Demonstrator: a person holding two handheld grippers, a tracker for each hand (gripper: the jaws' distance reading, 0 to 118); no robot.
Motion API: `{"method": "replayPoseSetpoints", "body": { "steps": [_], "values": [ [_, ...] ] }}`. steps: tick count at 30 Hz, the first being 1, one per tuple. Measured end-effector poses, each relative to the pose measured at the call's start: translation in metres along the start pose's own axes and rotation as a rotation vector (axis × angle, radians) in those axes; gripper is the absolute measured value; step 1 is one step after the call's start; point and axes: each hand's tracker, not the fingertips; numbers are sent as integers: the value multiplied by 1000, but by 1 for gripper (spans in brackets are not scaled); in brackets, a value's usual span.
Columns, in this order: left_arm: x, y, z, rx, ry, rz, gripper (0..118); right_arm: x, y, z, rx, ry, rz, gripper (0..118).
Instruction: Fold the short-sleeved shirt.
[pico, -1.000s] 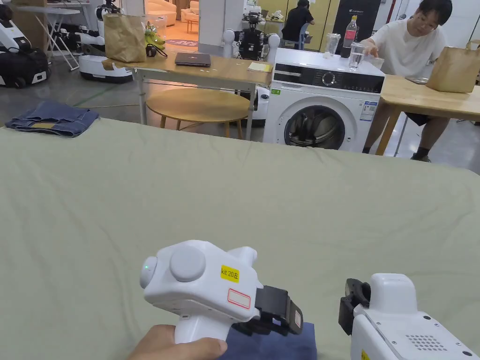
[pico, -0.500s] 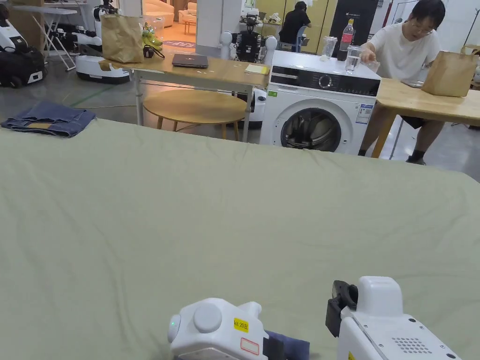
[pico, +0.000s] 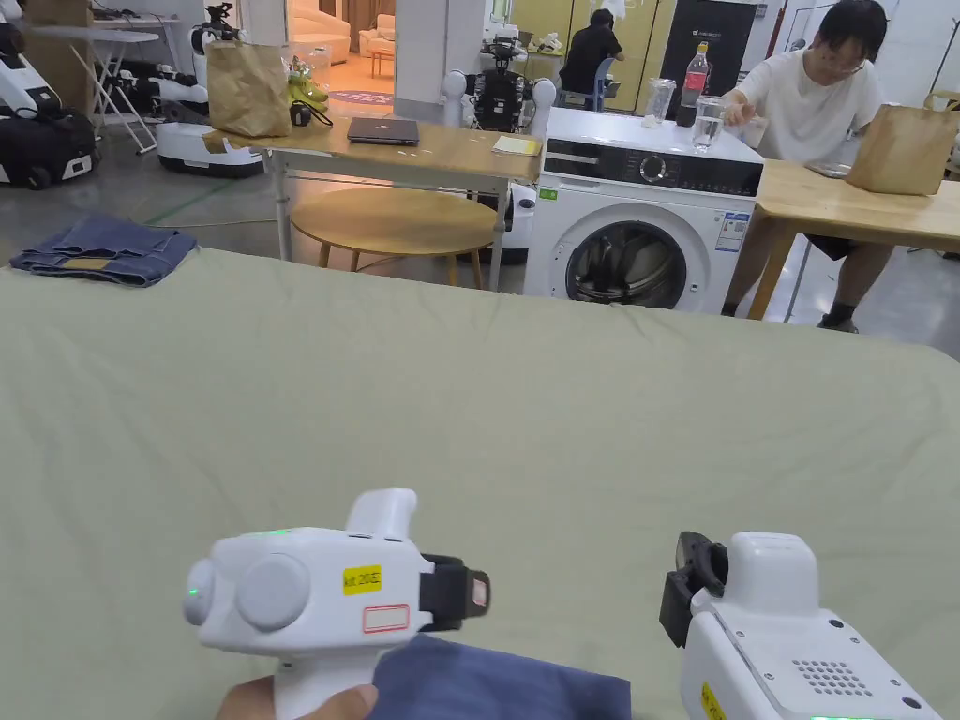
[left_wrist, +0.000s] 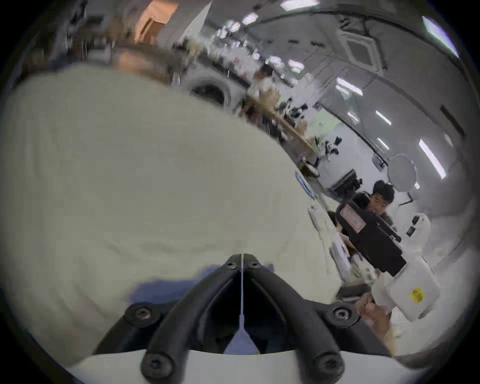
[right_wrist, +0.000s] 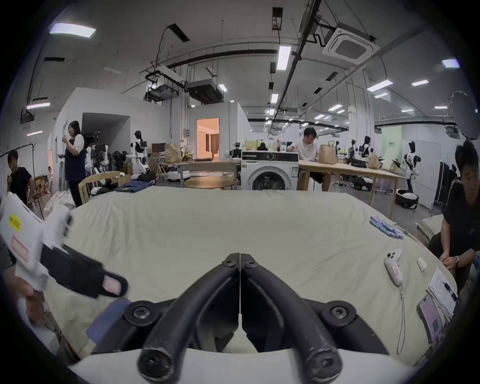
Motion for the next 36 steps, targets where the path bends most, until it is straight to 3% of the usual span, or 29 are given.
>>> {"method": "replayPoseSetpoints", "body": {
  "steps": [8,13,19,26,32,36],
  "values": [
    [8,-20,48,488,394,-351,0,-18,19,-5,103,-17,4,0],
    [11,-30,54,635,590,-417,0,-28,27,0,178,-21,-5,0],
    [4,-30,70,665,575,-410,0,-30,19,13,111,4,10,0],
    [-16,-25,79,566,532,-267,0,-49,-57,21,-192,103,11,0],
    [-37,-37,86,468,496,-202,0,-51,-119,-12,-489,48,6,0],
    [-68,-46,89,294,341,-38,0,-49,-113,-14,-458,37,-21,0]
  ]
}}
